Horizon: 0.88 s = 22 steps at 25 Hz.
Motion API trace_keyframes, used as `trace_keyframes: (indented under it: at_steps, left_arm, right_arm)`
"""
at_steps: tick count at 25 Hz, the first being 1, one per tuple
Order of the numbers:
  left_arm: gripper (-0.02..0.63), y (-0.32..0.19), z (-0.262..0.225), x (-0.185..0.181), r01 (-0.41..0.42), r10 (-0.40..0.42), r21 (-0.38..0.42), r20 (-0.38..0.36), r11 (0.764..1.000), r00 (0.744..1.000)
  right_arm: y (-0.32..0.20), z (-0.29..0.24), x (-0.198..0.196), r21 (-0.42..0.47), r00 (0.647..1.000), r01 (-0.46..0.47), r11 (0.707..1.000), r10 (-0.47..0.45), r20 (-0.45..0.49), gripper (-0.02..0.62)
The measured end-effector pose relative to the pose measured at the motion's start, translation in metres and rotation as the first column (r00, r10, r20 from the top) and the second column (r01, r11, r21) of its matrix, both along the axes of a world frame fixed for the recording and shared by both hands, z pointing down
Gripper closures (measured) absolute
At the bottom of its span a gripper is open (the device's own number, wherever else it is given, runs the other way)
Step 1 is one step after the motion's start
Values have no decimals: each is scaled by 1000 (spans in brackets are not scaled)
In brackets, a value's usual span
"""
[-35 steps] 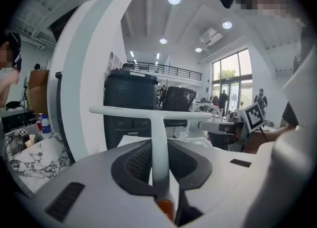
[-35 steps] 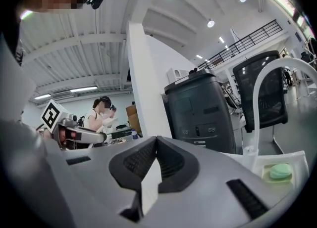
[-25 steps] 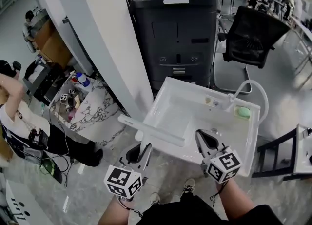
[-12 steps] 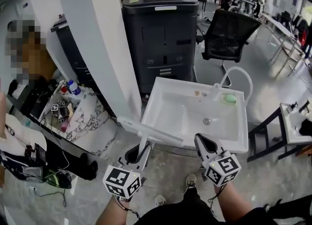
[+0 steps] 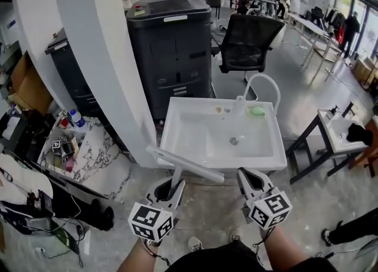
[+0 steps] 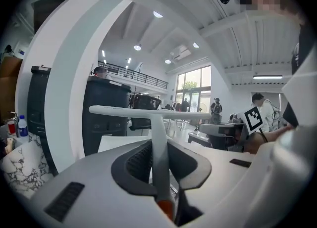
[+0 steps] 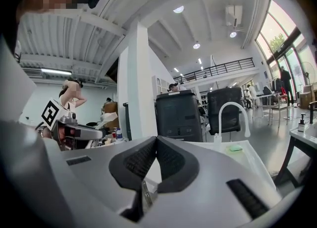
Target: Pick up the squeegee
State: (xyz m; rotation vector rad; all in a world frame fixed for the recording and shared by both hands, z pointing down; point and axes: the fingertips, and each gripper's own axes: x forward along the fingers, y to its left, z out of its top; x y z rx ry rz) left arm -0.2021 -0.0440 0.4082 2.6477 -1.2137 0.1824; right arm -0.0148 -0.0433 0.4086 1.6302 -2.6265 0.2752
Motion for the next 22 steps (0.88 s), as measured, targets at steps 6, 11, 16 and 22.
trace_keyframes:
  at_steps: [6, 11, 16, 22]
  left_arm:
    - [528, 17, 0, 21, 10, -10, 5, -3, 1000, 1000]
    - [528, 34, 0, 56, 32, -32, -2, -2, 999, 999]
    - [528, 54, -1, 93, 60, -60, -13, 19, 998, 998]
    - [528, 75, -2, 124, 91, -90, -18, 33, 996, 995]
  right_arm:
    - [16, -5, 19, 15, 1000, 9, 1000, -9, -7, 578]
    - [34, -9, 46, 22, 999, 42, 999, -42, 0, 578]
    - [51, -12, 84, 23, 998, 57, 998, -58, 17, 578]
    - [68, -12, 113, 24, 996, 81, 996, -82, 32, 578]
